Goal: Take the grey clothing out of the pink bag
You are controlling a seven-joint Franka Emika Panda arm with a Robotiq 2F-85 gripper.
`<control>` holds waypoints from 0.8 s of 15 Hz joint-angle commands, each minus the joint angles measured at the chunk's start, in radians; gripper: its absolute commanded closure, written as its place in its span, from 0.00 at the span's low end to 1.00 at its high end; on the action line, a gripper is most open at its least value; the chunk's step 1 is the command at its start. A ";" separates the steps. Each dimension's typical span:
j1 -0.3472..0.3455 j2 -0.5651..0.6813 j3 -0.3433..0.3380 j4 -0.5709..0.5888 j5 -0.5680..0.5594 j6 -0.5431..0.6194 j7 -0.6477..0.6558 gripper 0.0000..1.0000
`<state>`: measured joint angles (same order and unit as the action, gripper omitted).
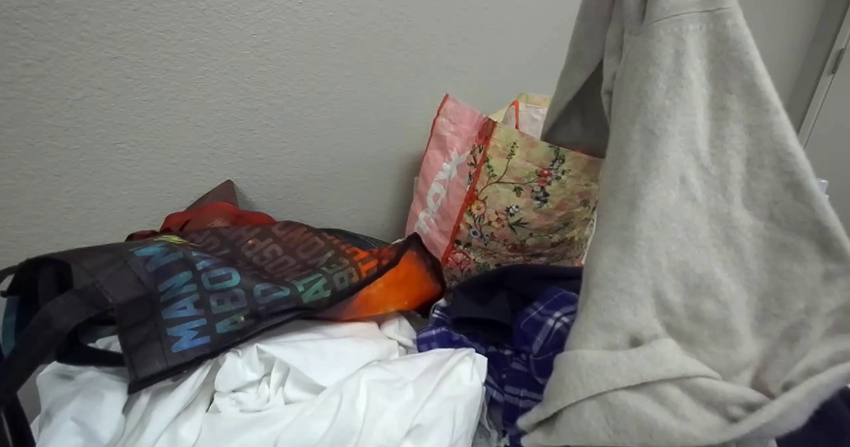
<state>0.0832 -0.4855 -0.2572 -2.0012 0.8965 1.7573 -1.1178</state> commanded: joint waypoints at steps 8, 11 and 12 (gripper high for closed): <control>-0.060 0.208 0.039 0.408 -0.270 -0.304 0.038 0.94; -0.069 0.264 0.036 0.399 -0.373 -0.378 0.039 0.94; -0.074 0.282 0.037 0.379 -0.401 -0.393 0.033 0.94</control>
<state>0.0389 -0.2781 -0.2347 -1.6447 0.5617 1.4339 -1.0931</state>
